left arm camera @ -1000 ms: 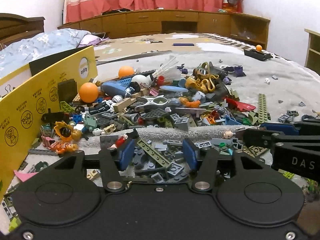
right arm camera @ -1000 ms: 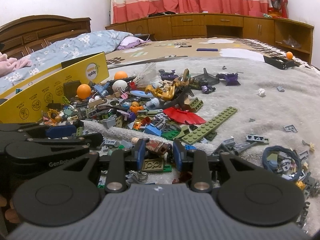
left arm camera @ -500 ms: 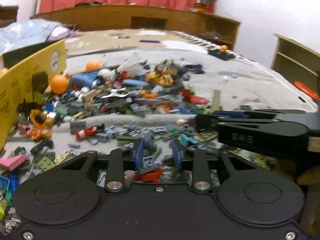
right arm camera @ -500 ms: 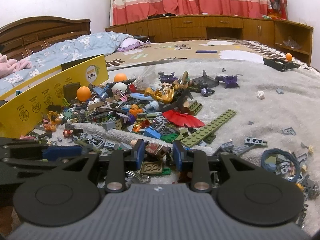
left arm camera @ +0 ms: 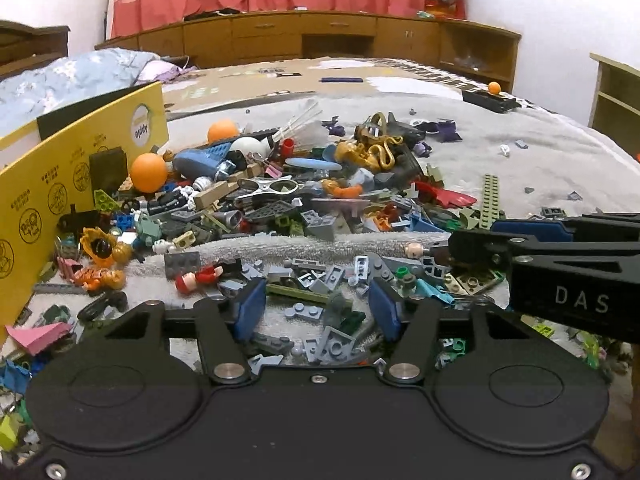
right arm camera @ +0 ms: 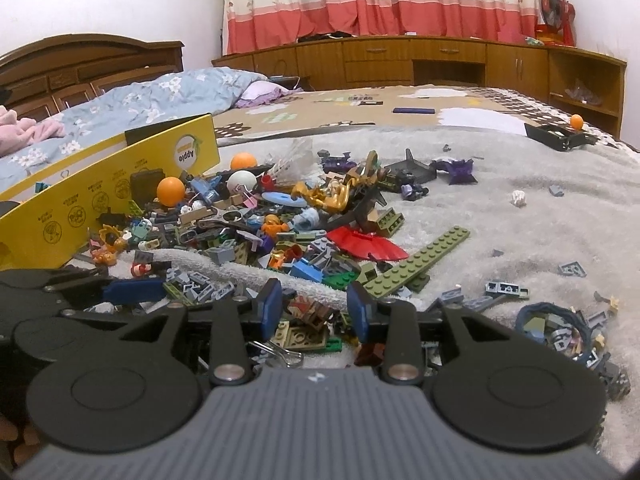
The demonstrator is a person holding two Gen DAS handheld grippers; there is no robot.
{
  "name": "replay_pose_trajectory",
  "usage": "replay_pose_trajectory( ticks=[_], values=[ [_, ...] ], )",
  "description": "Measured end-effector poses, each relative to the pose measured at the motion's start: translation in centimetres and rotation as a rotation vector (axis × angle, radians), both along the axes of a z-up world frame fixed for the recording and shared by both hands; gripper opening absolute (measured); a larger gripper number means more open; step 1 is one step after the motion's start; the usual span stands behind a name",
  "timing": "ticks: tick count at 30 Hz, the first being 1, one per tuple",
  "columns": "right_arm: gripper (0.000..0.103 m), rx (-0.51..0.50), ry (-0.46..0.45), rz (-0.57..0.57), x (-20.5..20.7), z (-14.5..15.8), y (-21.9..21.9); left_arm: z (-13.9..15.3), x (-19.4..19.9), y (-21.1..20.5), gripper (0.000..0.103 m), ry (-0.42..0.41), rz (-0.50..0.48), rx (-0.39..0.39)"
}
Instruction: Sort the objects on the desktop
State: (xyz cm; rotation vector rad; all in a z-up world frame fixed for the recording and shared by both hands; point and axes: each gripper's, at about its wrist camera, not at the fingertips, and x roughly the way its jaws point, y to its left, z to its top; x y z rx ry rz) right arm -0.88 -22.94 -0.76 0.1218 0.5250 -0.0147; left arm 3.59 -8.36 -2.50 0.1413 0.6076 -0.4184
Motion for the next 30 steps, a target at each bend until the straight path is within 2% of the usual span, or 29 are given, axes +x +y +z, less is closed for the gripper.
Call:
replay_pose_trajectory(
  ticks=[7, 8, 11, 15, 22, 27, 29, 30],
  values=[
    [0.054, 0.006, 0.000, 0.006, -0.2, 0.0, 0.1, 0.0, 0.4, 0.6, 0.061, -0.001, 0.006, 0.002],
    [0.054, 0.007, 0.000, 0.007, -0.2, 0.0, 0.1, 0.0, 0.6, 0.7, 0.060, 0.005, 0.004, -0.003],
    [0.054, 0.008, -0.002, 0.010, -0.3, 0.1, 0.2, 0.0, 0.5, 0.9, 0.045, 0.003, -0.009, -0.020],
    [0.054, 0.007, 0.001, 0.016, -0.4, 0.2, 0.6, 0.3, -0.1, 1.0, 0.045, -0.011, -0.016, -0.026],
    [0.059, 0.003, 0.020, 0.018, -0.3, 0.0, 1.6, 1.2, -0.4, 2.7, 0.045, -0.010, 0.036, -0.072],
    [0.059, 0.015, 0.045, -0.004, -0.4, -0.4, 1.4, 1.3, -0.7, 3.5, 0.045, -0.008, 0.058, -0.077],
    [0.053, 0.027, 0.052, -0.006, -1.2, -0.2, 1.0, 1.4, -0.7, 3.7, 0.045, -0.005, 0.059, -0.085],
    [0.039, 0.014, 0.057, -0.002, -1.5, -0.1, 0.9, 1.4, -0.7, 3.7, 0.045, -0.005, 0.061, -0.086]
  ],
)
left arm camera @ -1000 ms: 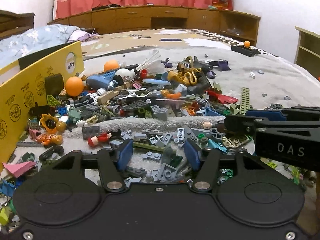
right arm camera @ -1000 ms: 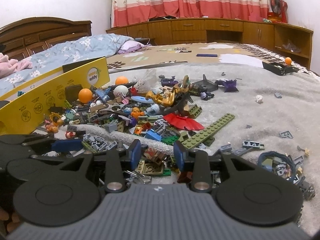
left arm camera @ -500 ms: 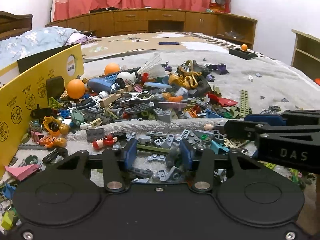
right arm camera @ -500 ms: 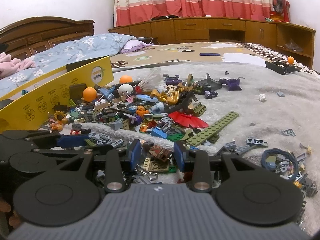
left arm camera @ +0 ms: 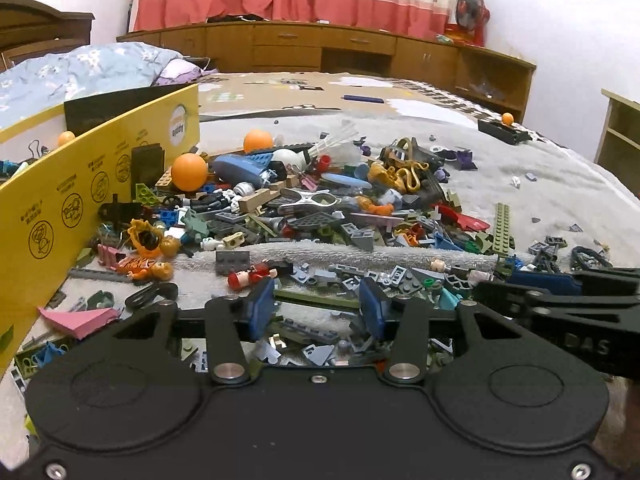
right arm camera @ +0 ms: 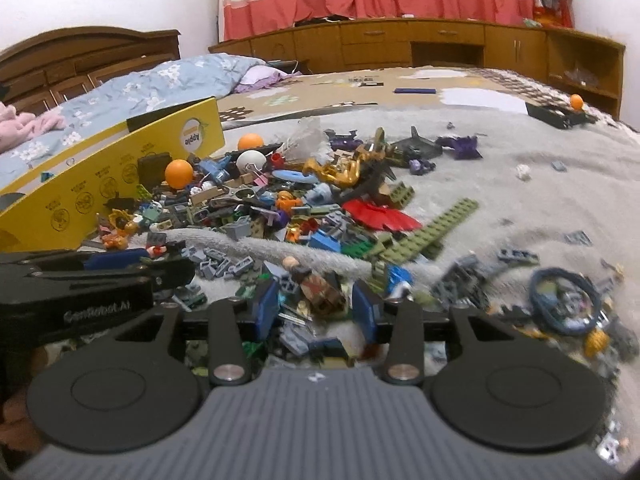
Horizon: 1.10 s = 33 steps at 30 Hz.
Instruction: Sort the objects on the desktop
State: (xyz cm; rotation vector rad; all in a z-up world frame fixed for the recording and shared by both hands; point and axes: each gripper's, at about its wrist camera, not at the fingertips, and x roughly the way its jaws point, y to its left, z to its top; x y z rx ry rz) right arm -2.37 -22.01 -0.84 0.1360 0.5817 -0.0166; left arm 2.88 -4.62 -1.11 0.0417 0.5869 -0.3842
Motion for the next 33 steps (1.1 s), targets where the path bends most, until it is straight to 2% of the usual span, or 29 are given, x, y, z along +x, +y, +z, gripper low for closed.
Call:
replay_pose_trajectory(
  ticks=[1, 4, 10, 13, 16, 19, 21, 24, 29, 31, 33],
  values=[
    [0.030, -0.025, 0.008, -0.002, -0.1, 0.0, 0.0, 0.0, 0.0, 0.0, 0.045, 0.000, 0.001, -0.002],
    [0.021, -0.077, 0.011, -0.025, 0.6, -0.2, -0.3, -0.1, 0.0, 0.0, 0.045, 0.006, 0.006, -0.011],
    [0.021, -0.117, -0.023, -0.072, 3.2, -0.3, -1.4, -0.3, -0.2, -0.1, 0.045, 0.017, 0.008, -0.012],
    [0.032, -0.078, -0.036, -0.070, 3.0, -0.1, -2.0, -0.3, -0.3, 0.1, 0.045, 0.018, 0.009, -0.016],
    [0.064, -0.094, -0.068, -0.009, 2.3, 0.2, -1.4, -0.4, -0.2, 0.2, 0.045, 0.022, 0.016, -0.019],
    [0.076, -0.139, -0.088, 0.087, 2.0, 0.5, -0.4, -0.5, -0.2, 0.4, 0.045, 0.023, 0.023, -0.023],
    [0.079, -0.157, -0.083, 0.143, 2.3, 0.5, 0.3, -0.5, -0.2, 0.5, 0.045, 0.024, 0.028, -0.024],
    [0.079, -0.166, -0.058, 0.172, 3.2, 0.1, 1.2, -0.5, -0.3, 0.6, 0.045, 0.024, 0.035, -0.025],
    [0.078, -0.153, -0.027, 0.156, 4.2, -0.7, 1.9, -0.5, -0.3, 0.7, 0.045, 0.025, 0.040, -0.026],
    [0.062, -0.146, -0.030, 0.141, 4.1, -0.6, 1.9, -0.4, -0.4, 0.9, 0.045, 0.023, 0.041, -0.029],
    [0.062, -0.135, -0.042, 0.120, 3.8, -0.4, 1.7, -0.3, -0.5, 1.0, 0.045, 0.019, 0.042, -0.032]
  ],
)
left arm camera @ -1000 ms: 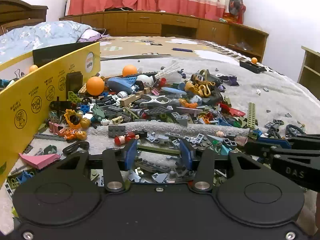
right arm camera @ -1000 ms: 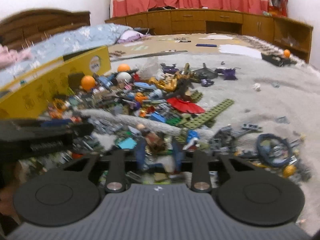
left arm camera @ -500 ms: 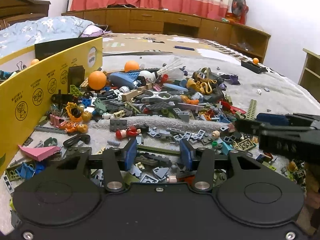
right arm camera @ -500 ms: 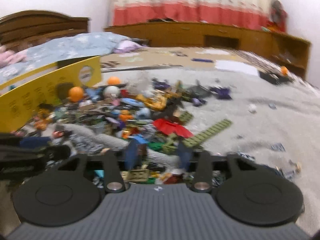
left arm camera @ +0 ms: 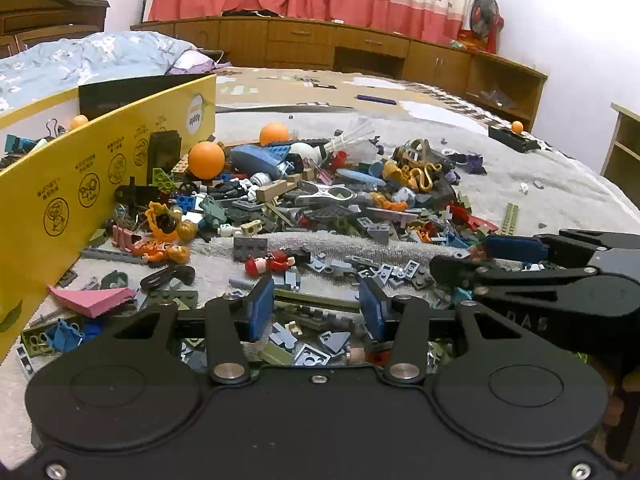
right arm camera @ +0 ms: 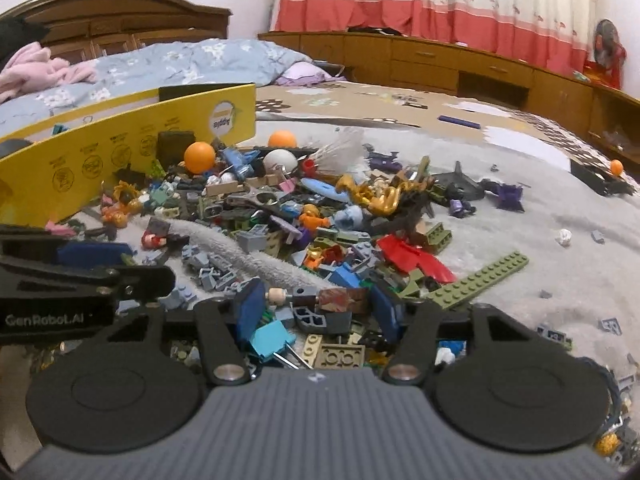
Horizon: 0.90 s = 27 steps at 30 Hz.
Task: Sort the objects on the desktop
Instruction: 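Carry the minifigure and bricks toward the yellow Apple box with both grippers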
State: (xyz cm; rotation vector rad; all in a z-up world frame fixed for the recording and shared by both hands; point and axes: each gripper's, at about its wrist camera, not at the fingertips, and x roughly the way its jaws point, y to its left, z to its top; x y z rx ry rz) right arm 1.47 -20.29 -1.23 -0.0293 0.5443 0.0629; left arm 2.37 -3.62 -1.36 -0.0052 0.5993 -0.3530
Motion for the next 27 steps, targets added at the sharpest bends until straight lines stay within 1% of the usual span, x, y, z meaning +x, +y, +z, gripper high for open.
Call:
replay_pose_trajectory(
  ticks=[7, 17, 27],
  values=[
    [0.062, 0.012, -0.020, 0.004, -0.9, 1.0, 0.1, 0.9, -0.7, 0.3, 0.045, -0.024, 0.006, -0.007],
    [0.062, 0.024, -0.022, 0.016, -1.8, 1.7, 1.1, 2.2, -2.2, 1.2, 0.045, -0.056, 0.026, -0.007],
    [0.062, 0.029, -0.009, 0.019, -2.6, 2.1, 2.0, 2.9, -3.2, 2.2, 0.045, -0.064, 0.057, -0.001]
  ],
)
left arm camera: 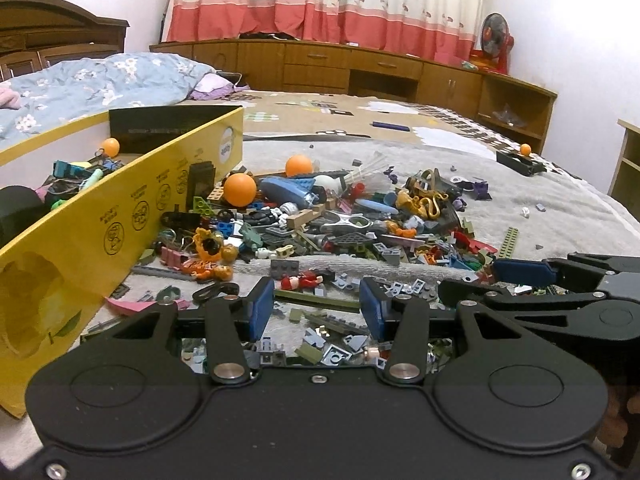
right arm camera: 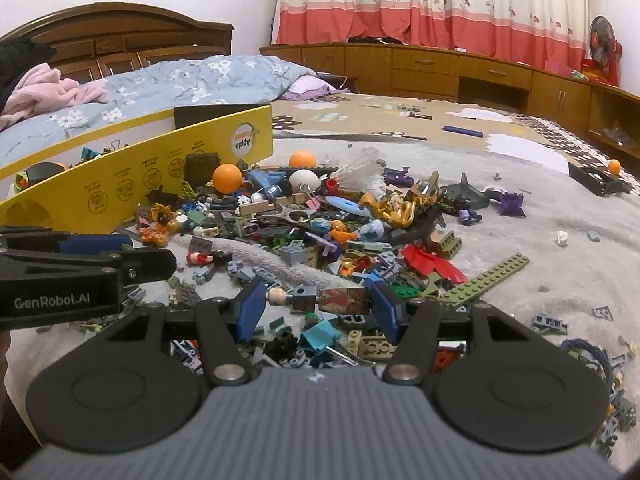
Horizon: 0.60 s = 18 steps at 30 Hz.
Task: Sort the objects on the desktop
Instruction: 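Carry the minifigure and bricks toward the yellow Apple box with both grippers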
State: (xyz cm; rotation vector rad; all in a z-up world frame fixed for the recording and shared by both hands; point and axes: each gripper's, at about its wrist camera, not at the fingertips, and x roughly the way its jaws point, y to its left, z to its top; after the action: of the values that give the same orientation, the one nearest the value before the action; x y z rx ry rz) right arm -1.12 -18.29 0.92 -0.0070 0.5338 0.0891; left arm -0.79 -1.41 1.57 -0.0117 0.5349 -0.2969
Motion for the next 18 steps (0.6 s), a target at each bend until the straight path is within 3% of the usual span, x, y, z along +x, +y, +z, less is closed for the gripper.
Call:
replay_pose_trajectory(
  ticks=[18],
  values=[
    [0.062, -0.005, -0.012, 0.021, -1.4, 1.3, 1.4, 1.4, -1.7, 1.5, 0.045, -0.031, 0.029, -0.010]
  ],
)
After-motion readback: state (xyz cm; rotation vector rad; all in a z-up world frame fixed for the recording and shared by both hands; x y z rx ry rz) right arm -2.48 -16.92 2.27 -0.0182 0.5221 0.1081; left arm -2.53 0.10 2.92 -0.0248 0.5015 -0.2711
